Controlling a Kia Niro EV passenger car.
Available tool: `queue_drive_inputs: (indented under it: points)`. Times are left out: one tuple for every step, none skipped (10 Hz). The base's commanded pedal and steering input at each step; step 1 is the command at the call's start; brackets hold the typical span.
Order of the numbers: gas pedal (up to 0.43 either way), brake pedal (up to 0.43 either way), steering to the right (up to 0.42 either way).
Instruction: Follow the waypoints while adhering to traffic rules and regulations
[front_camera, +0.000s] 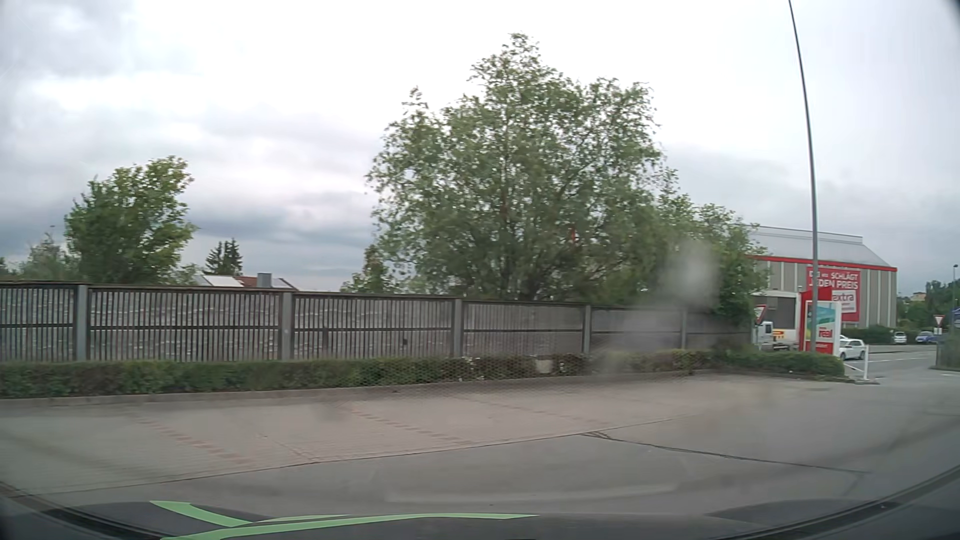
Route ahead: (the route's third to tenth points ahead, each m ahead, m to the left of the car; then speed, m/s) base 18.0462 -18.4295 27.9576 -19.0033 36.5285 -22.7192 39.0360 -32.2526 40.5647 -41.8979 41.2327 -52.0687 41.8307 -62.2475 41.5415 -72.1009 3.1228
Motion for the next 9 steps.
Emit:
queue_drive_inputs:
  points:
    - [0.039, 0.0, 0.733]
    - [0.039, 0.0, 0.725]
    - [0.047, 0.0, 0.718]
    - [0.047, 0.0, 0.705]
    - [0.059, 0.0, 0.689]
    - [0.059, 0.0, 0.662]
    - [0.059, 0.0, 0.637]
    - [0.067, 0.0, 0.604]
    - [0.067, 0.0, 0.571]
